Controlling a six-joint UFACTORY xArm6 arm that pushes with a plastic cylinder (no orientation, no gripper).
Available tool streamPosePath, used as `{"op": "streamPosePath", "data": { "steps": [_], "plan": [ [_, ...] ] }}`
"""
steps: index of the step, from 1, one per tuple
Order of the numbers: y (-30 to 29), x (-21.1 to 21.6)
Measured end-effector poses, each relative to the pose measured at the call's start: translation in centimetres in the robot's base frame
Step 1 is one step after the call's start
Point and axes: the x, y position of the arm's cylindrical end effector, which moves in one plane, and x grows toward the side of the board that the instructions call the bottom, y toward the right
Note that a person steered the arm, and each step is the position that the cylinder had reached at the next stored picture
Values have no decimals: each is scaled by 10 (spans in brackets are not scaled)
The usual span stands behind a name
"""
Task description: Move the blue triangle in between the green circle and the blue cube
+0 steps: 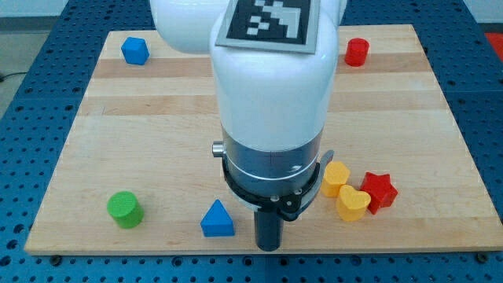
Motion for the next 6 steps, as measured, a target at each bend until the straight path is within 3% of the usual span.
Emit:
{"op": "streamPosePath", "data": {
  "steps": [2, 6],
  "plan": [
    [-144, -35],
    [-213, -137]
  ]
}}
